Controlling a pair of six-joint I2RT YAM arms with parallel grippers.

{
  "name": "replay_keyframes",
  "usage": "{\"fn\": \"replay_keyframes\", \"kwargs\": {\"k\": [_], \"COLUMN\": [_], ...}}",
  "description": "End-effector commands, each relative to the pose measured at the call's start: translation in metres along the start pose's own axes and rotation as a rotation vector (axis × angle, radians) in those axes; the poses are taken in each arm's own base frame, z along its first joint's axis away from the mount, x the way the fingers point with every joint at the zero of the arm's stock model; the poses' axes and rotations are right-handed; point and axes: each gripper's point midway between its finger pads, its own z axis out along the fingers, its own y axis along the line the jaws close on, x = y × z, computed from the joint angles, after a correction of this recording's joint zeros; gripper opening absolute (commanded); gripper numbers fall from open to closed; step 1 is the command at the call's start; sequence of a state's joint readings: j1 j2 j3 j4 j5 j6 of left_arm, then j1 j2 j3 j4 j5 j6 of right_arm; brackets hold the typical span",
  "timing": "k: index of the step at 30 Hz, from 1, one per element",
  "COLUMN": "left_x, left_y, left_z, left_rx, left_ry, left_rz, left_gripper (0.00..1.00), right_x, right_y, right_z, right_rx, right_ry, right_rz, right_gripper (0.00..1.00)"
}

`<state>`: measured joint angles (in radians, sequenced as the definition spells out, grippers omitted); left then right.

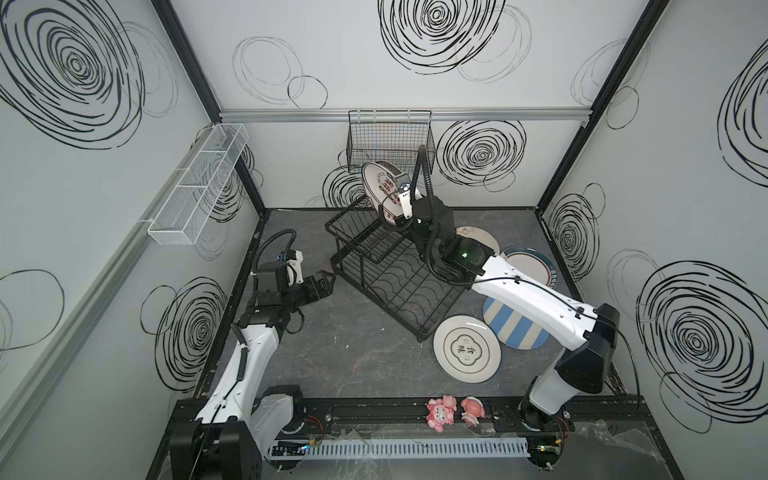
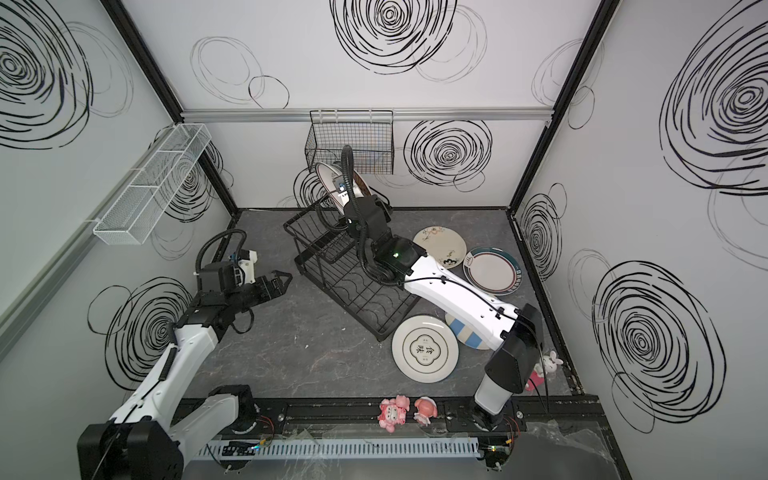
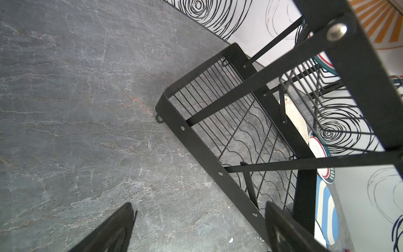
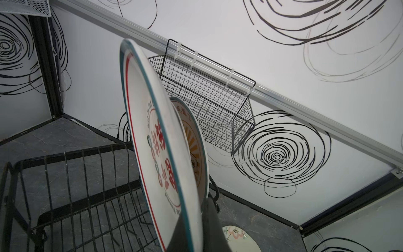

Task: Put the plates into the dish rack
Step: 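Lower the red-lettered plate into the rack slot beside the sunburst plates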

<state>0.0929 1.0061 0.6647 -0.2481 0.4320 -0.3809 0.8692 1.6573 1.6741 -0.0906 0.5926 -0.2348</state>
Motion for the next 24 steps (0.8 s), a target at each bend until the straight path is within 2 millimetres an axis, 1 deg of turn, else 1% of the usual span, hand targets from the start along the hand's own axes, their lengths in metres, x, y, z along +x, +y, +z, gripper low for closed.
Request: {"fn": "replay_keyframes", "kwargs": {"k": [1, 10, 21, 24], "left_x": [0.001, -0.003, -0.002, -0.002], "left_y": [0.0, 0.001, 0.002, 0.002], "left_z": [0.002, 0.0, 0.002, 0.001], "left_rx": [0.02, 0.009, 0.021, 0.022], "left_ry": [-0.003, -0.018, -0.01, -0.01], "left_rz": [0.021, 0.025, 0.013, 0.013], "left_gripper": [0.96, 0.96, 0.96, 0.96], "right_x": [-0.012, -0.004, 0.007, 0.014], "right_y": [-0.004, -0.009, 0.002, 0.005], "right_z": [0.003, 0.009, 0.015, 0.019], "right_rx": [0.015, 0.079, 0.048, 0.048], "right_ry": [-0.048, -0.036, -0.015, 0.002], "right_rz": [0.057, 0.025, 0.025, 0.015], "right_gripper": [0.0, 0.0, 0.0, 0.0]}}
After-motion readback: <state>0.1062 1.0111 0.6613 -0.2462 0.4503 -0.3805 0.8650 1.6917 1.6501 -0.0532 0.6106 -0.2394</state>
